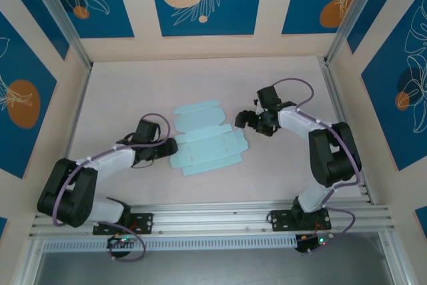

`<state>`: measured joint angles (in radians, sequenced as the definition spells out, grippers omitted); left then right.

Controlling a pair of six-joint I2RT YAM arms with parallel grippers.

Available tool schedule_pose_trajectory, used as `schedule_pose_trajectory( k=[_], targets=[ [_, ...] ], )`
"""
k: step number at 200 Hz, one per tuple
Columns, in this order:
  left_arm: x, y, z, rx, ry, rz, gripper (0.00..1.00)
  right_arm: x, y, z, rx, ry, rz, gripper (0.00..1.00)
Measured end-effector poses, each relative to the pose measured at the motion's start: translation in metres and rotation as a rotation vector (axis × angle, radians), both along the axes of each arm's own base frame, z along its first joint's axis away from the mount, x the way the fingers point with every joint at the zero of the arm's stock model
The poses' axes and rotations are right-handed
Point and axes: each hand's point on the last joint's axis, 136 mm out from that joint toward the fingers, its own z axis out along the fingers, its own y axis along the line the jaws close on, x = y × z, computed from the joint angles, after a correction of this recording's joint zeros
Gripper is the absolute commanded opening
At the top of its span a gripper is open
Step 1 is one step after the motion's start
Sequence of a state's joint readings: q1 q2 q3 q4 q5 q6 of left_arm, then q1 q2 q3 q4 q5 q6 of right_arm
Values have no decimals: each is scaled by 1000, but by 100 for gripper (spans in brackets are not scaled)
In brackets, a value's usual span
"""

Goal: Fold the paper box

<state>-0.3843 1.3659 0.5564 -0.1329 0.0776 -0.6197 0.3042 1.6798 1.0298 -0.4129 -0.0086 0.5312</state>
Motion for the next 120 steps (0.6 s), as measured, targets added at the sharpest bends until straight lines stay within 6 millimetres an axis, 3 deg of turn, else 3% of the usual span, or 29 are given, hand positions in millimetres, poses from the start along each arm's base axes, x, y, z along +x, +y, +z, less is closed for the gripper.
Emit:
schedule_pose_trajectory(
  k=[35, 85, 120],
  targets=[
    [2, 5, -6, 57, -2, 32, 56, 0, 2, -7, -1, 15, 5, 93],
    [2, 16, -11, 126, -5, 46, 22, 2, 3, -8, 1, 9, 5, 93],
    [16, -1, -8, 111, -69, -39, 0, 3, 3, -7, 2, 5, 5, 94]
  ],
)
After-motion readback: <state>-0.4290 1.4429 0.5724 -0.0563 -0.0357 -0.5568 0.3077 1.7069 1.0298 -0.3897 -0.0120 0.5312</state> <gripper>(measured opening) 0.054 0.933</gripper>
